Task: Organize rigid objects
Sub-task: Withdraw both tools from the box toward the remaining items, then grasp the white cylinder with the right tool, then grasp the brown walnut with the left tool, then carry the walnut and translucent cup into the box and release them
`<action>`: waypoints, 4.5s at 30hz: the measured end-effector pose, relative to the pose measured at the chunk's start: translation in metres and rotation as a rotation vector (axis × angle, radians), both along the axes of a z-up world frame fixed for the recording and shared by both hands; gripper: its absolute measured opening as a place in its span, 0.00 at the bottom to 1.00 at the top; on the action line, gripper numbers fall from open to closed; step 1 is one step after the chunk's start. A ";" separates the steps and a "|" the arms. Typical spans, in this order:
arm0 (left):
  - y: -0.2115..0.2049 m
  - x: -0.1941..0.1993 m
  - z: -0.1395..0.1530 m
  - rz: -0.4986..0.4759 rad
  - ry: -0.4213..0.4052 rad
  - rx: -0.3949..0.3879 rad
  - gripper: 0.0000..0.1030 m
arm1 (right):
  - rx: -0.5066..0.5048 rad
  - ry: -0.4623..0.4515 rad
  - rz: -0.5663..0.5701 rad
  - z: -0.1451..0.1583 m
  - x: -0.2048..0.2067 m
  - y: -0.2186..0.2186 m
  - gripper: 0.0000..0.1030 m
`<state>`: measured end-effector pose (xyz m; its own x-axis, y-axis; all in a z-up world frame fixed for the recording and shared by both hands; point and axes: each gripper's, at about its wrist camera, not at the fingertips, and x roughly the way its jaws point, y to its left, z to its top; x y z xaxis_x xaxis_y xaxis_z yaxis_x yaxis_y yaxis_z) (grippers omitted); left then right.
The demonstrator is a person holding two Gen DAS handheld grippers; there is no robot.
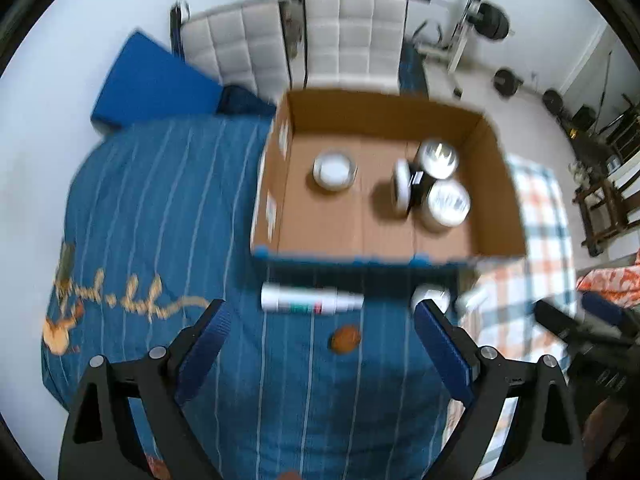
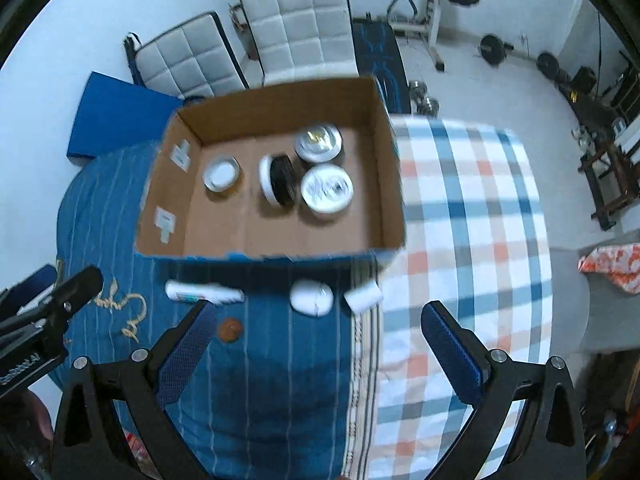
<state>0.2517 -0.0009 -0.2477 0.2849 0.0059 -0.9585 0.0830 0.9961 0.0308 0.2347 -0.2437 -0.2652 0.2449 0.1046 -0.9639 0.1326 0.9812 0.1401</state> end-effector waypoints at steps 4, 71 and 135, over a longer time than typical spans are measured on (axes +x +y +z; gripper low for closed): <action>0.002 -0.005 -0.063 0.021 0.128 0.028 0.91 | 0.005 0.102 -0.043 -0.058 -0.006 -0.026 1.00; -0.011 0.010 -0.204 0.137 0.427 -0.129 0.46 | 0.057 0.345 0.021 -0.197 -0.023 0.027 0.33; -0.037 0.291 -0.134 0.032 0.361 -0.151 0.33 | 0.125 0.166 0.108 -0.145 0.285 0.061 0.33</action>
<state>0.5427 -0.0376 -0.3821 -0.0689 -0.1392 -0.9879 0.0301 0.9895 -0.1415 0.5200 -0.1827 -0.4102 0.0651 0.2431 -0.9678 0.0591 0.9672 0.2469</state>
